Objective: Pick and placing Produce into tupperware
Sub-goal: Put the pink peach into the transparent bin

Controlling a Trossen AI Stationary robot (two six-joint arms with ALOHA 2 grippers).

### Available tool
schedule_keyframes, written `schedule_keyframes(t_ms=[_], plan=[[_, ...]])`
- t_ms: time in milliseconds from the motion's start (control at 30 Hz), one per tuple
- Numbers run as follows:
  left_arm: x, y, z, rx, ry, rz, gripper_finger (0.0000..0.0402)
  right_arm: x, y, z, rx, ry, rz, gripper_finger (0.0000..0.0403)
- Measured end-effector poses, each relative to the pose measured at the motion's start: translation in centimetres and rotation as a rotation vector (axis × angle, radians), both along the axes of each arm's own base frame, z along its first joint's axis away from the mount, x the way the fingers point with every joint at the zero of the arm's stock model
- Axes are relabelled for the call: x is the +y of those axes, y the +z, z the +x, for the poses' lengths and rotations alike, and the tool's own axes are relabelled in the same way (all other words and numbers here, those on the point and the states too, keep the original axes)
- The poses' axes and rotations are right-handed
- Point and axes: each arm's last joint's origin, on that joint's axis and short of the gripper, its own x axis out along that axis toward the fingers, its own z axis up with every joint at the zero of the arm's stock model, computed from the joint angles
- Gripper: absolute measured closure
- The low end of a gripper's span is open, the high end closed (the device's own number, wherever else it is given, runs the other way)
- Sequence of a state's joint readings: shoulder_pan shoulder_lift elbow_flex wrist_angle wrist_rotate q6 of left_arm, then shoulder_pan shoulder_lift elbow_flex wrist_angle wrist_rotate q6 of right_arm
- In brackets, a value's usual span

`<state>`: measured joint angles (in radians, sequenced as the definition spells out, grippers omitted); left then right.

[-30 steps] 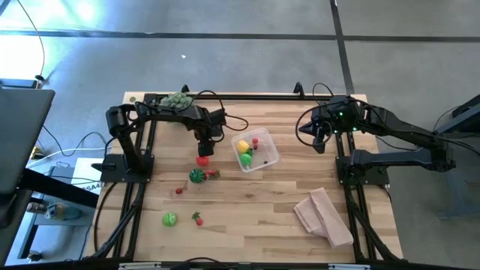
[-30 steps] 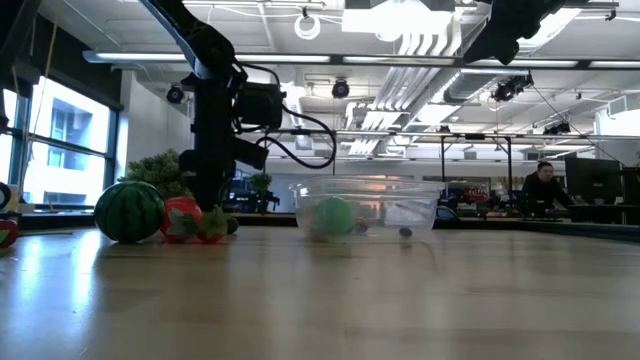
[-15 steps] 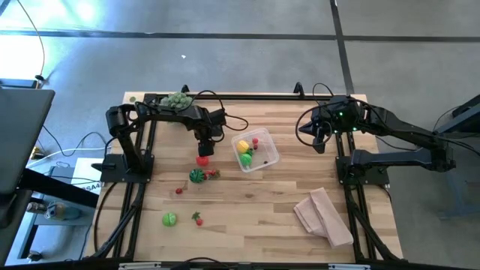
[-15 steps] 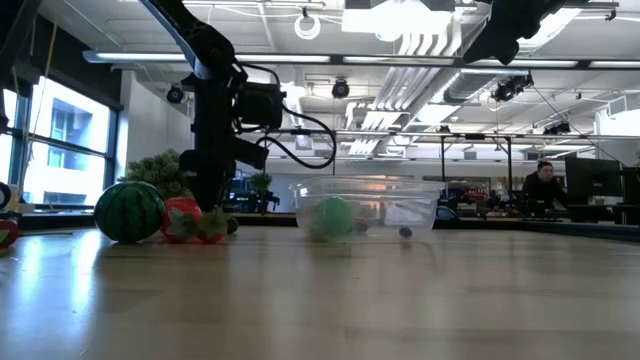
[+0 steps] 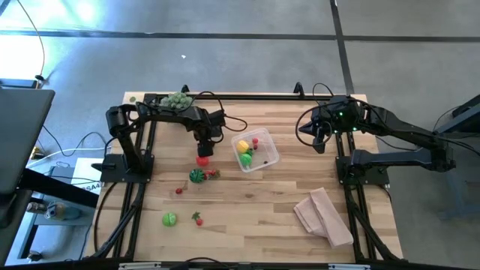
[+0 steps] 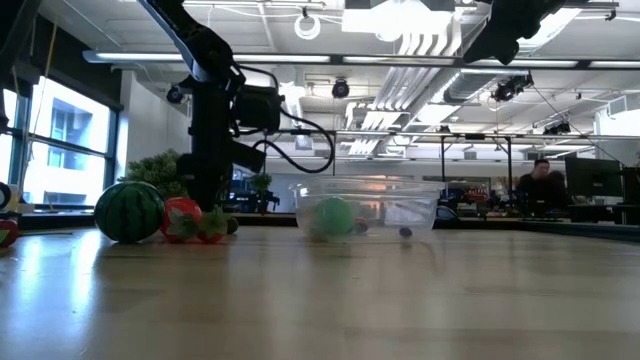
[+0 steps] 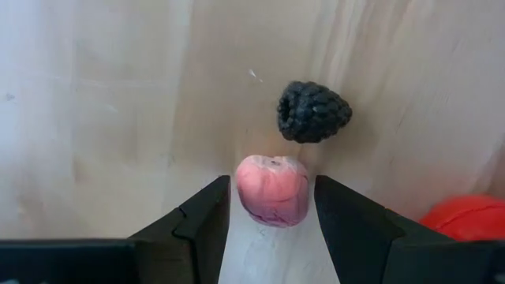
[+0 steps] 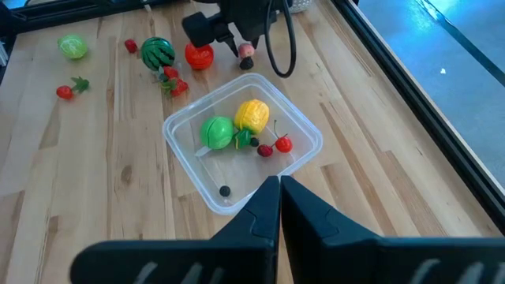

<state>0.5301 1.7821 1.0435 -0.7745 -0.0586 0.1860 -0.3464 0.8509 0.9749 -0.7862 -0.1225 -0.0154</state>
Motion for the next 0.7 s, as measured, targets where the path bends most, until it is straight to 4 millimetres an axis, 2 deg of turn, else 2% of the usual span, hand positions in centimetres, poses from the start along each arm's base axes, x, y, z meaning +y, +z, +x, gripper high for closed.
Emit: schedule_keyframes(t_ms=[233, 533, 700], plan=[[0.07, 0.01, 0.08, -0.006, 0.001, 0.01, 0.0231, 0.0, 0.0, 0.0, 0.0, 0.0, 0.0, 0.0399], [0.09, 0.01, 0.13, -0.012, 0.007, 0.013, 0.0276, 0.0, 0.01, -0.01, 0.0, 0.0, 0.0, 0.0399], [0.09, 0.01, 0.11, -0.01, 0.007, 0.013, 0.0283, 0.0, 0.0, 0.0, 0.0, 0.0, 0.0, 0.0399]])
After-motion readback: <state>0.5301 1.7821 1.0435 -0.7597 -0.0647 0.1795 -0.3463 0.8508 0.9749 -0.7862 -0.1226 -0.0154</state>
